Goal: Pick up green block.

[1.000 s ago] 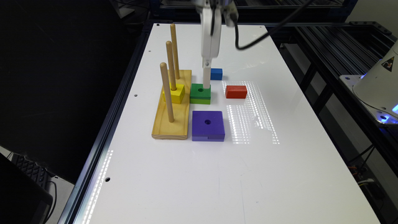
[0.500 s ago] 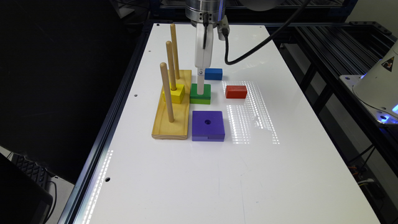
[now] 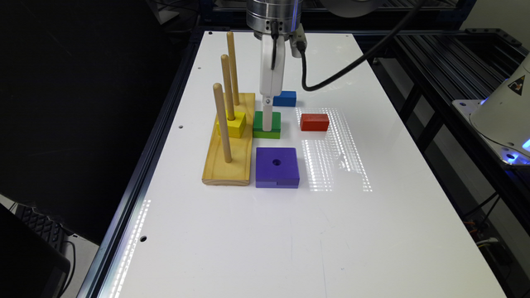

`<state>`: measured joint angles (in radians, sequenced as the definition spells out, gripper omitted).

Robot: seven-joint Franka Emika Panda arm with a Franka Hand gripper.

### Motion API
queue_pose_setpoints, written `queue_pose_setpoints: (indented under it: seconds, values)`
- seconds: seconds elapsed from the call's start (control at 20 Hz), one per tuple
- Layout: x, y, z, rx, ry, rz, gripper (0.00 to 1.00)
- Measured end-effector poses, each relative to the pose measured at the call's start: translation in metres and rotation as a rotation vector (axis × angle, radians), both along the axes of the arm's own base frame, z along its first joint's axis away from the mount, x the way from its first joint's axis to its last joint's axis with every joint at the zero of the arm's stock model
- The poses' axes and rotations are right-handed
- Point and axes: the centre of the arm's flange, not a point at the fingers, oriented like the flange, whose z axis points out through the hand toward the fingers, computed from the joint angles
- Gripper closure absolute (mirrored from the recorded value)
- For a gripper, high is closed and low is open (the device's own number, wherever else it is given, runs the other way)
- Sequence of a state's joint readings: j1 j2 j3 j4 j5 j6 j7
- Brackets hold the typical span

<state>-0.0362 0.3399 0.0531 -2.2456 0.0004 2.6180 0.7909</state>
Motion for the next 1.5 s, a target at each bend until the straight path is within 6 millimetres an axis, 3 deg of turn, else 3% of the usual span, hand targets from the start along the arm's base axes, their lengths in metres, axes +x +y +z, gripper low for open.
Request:
queue_pose_setpoints:
  seconds: [0.8,1.1,1.5]
  values:
    - [0.000,0.000,0.000,0.000,0.001,0.000,0.00]
    - [-0.002,0.000,-0.022,0.002,0.015,0.000,0.00]
    - [-0.002,0.000,-0.024,0.003,0.015,0.000,0.00]
